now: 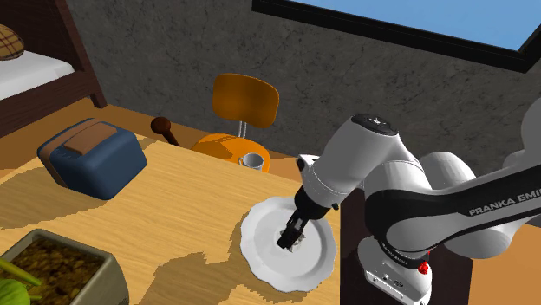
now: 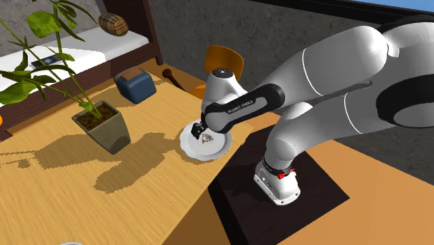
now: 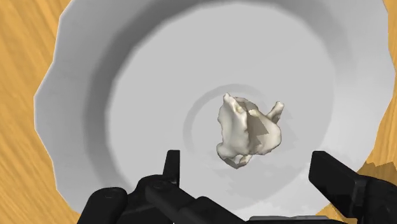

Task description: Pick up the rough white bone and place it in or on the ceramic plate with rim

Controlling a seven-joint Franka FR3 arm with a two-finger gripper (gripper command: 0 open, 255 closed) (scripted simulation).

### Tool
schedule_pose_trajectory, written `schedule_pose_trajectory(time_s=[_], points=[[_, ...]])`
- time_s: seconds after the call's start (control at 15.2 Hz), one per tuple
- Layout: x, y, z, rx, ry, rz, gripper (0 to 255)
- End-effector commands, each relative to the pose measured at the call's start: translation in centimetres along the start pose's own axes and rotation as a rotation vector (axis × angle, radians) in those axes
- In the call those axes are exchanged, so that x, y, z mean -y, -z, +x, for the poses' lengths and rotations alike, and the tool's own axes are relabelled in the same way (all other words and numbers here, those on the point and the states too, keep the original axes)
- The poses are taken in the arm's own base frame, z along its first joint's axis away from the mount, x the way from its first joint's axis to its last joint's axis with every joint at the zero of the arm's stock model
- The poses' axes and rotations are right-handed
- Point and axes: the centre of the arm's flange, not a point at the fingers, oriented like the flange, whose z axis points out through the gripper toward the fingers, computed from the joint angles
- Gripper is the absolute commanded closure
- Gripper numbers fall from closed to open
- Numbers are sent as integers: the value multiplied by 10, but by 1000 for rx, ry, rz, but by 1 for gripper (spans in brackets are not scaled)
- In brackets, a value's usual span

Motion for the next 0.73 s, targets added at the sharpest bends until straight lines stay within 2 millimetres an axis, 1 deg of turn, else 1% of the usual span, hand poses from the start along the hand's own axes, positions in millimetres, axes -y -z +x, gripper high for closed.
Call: schedule_pose_trajectory(time_s=[0.0, 0.13, 0.66], points=[[0, 21, -2, 1, 0, -1, 0], [0, 45, -2, 1, 0, -1, 0], [0, 45, -2, 1, 0, -1, 0]])
